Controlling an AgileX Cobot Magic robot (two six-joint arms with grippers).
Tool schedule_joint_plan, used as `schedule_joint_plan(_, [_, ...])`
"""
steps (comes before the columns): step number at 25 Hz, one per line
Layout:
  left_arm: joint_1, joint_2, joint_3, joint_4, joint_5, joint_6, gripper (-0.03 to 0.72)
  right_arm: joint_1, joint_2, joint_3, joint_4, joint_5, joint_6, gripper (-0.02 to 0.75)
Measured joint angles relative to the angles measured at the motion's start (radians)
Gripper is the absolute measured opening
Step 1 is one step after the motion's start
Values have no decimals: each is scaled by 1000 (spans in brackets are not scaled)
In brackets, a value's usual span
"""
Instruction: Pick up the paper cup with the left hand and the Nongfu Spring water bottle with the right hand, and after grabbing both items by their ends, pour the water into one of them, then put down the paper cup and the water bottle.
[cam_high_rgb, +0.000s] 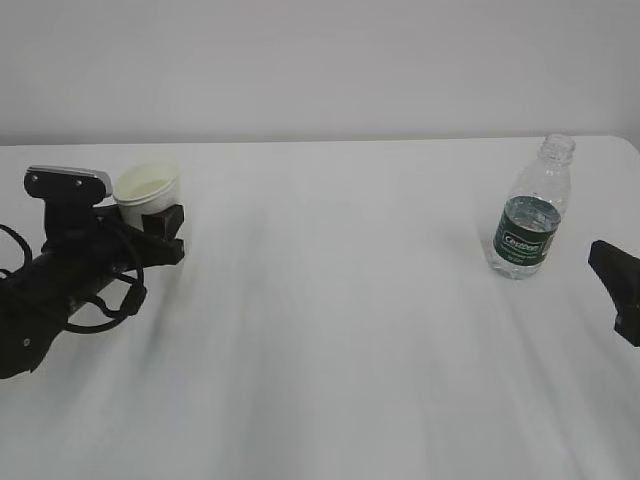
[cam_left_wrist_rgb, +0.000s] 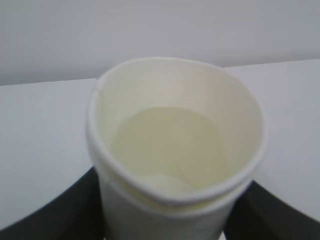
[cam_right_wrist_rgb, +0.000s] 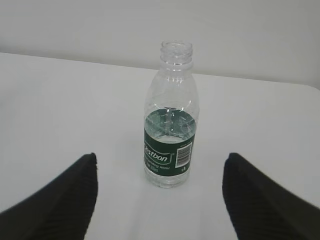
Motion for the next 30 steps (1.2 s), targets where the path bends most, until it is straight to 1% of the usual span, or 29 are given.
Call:
schedule_joint_plan(10, [24,60,-10,-7,2,1,449,0,0,0,0,38,-24,590])
schedule_joint_plan(20, [27,99,-100,-10,0,1,448,0,0,0,0,38,-25,590])
schedule_joint_plan(30, [27,136,-102,-8,2,1,447,0,0,0,0,39,-30,590])
